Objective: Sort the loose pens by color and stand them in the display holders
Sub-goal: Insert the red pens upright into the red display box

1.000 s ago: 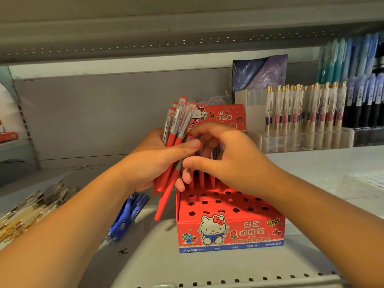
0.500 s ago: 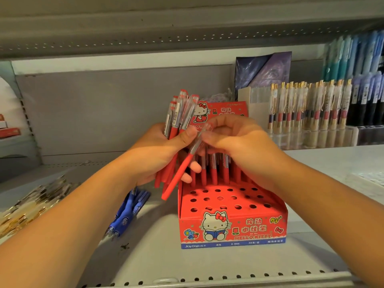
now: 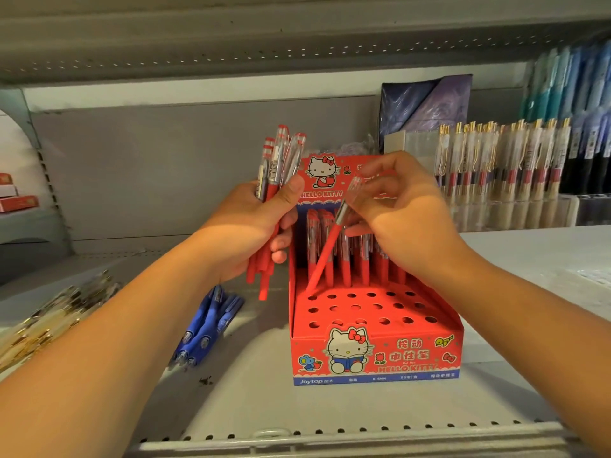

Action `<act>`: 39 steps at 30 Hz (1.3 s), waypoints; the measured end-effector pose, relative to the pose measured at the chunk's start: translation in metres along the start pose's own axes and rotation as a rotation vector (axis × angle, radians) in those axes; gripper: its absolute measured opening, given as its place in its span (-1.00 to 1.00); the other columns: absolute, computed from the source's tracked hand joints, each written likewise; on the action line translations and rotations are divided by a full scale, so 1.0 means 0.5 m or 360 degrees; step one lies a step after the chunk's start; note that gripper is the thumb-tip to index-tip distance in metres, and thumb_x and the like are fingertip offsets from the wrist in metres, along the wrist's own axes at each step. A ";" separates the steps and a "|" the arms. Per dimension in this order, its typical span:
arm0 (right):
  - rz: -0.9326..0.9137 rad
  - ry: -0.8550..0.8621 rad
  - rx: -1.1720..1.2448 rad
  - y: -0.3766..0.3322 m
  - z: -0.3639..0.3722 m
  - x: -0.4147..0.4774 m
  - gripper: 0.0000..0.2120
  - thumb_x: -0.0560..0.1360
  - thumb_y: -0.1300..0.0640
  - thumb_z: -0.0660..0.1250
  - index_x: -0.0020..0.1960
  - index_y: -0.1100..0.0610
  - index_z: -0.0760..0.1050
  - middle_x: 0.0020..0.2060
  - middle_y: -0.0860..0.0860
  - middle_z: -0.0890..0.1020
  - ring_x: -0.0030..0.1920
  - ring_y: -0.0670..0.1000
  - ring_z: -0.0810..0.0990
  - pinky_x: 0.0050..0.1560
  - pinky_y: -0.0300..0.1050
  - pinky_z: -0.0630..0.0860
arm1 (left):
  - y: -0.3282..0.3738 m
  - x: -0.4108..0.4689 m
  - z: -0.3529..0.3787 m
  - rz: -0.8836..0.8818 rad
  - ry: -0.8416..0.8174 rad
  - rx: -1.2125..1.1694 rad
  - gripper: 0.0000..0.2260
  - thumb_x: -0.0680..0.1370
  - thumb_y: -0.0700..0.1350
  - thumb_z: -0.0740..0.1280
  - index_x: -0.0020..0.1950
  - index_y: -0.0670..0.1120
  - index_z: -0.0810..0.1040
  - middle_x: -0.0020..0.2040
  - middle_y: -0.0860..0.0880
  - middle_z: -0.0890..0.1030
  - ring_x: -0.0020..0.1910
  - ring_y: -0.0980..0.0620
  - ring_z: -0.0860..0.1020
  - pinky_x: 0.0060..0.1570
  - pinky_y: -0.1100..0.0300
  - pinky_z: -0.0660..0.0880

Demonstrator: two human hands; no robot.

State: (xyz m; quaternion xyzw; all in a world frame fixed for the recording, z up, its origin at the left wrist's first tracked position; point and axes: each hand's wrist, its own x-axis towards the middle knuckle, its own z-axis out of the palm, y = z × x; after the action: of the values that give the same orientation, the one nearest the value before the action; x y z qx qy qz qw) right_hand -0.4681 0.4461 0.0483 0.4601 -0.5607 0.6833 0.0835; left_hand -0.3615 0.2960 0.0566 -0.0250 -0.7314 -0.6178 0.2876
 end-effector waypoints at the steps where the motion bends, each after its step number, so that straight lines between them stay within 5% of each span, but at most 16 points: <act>1: -0.0026 -0.0014 -0.0078 0.005 0.001 -0.001 -0.68 0.50 0.34 0.40 -0.09 -0.05 0.40 -0.22 0.17 0.60 -0.28 0.18 0.69 -0.35 0.05 0.65 | 0.000 0.000 0.000 -0.0011 -0.0013 -0.0003 -0.61 0.38 0.20 0.35 -0.29 -0.10 0.35 -0.44 -0.01 0.35 -0.61 0.09 0.26 -0.59 0.26 0.32; 6: -0.0122 -0.0039 -0.0279 0.013 -0.001 -0.002 -0.65 0.48 0.26 0.44 -0.15 -0.18 0.42 -0.20 0.10 0.60 -0.25 0.23 0.66 -0.30 0.21 0.63 | -0.003 0.000 -0.002 -0.0087 -0.0083 0.0076 -0.58 0.37 0.27 0.34 -0.31 -0.08 0.39 -0.37 -0.12 0.26 -0.58 0.03 0.24 -0.55 0.25 0.31; 14: -0.0097 -0.0413 -0.0259 0.018 0.006 -0.014 -0.66 0.48 0.32 0.42 -0.14 -0.14 0.47 -0.27 0.06 0.64 -0.34 0.09 0.67 -0.40 -0.02 0.62 | 0.000 -0.003 -0.003 -0.0098 -0.0169 0.0047 -0.64 0.47 0.09 0.35 -0.29 -0.16 0.39 -0.54 -0.02 0.34 -0.62 0.07 0.26 -0.61 0.29 0.28; 20: -0.0074 -0.0491 -0.0287 0.022 0.004 -0.014 -0.65 0.51 0.32 0.37 -0.08 -0.16 0.48 -0.26 -0.01 0.66 -0.29 0.03 0.69 -0.37 0.08 0.63 | 0.005 -0.001 -0.013 0.0045 -0.0134 -0.0103 -0.67 0.48 0.07 0.39 -0.31 -0.13 0.41 -0.42 -0.06 0.39 -0.63 0.09 0.23 -0.60 0.32 0.22; 28: -0.0099 -0.0599 -0.0405 0.012 0.004 -0.014 -0.73 0.53 0.28 0.35 0.18 0.03 0.55 -0.15 0.00 0.69 -0.25 0.03 0.68 -0.26 -0.20 0.57 | 0.008 -0.005 -0.009 0.0045 -0.0116 -0.0088 -0.64 0.47 0.07 0.39 -0.32 -0.17 0.40 -0.46 -0.06 0.39 -0.64 0.08 0.22 -0.60 0.33 0.20; 31: -0.0143 -0.0659 -0.0499 0.010 0.005 -0.017 -0.77 0.53 0.27 0.35 0.12 0.02 0.60 -0.17 -0.09 0.68 -0.27 -0.06 0.63 -0.26 -0.24 0.53 | 0.007 -0.006 -0.008 0.0045 -0.0141 -0.0034 -0.61 0.46 0.08 0.40 -0.33 -0.19 0.39 -0.48 -0.10 0.32 -0.65 0.07 0.21 -0.60 0.32 0.20; 34: -0.0136 -0.0732 -0.0557 0.011 0.008 -0.022 -0.77 0.52 0.24 0.36 0.11 -0.02 0.60 -0.18 -0.06 0.65 -0.26 0.06 0.59 -0.21 -0.07 0.57 | 0.006 -0.007 -0.008 0.0028 -0.0166 0.0009 -0.59 0.47 0.09 0.39 -0.35 -0.20 0.40 -0.52 -0.07 0.28 -0.65 0.06 0.20 -0.60 0.32 0.21; 39: -0.0091 -0.0490 -0.0282 -0.001 0.010 -0.016 -0.79 0.50 0.28 0.39 0.08 0.05 0.53 -0.20 0.04 0.63 -0.23 0.22 0.58 -0.37 -0.07 0.52 | 0.004 -0.007 -0.011 -0.0042 -0.0245 0.0070 -0.58 0.43 0.15 0.43 -0.39 -0.16 0.45 -0.48 -0.12 0.28 -0.64 0.05 0.19 -0.58 0.32 0.22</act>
State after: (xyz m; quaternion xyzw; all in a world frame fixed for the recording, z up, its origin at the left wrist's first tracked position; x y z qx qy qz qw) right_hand -0.4604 0.4456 0.0426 0.5659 -0.6116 0.5500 0.0562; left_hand -0.3557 0.2926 0.0574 -0.0564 -0.7650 -0.6017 0.2229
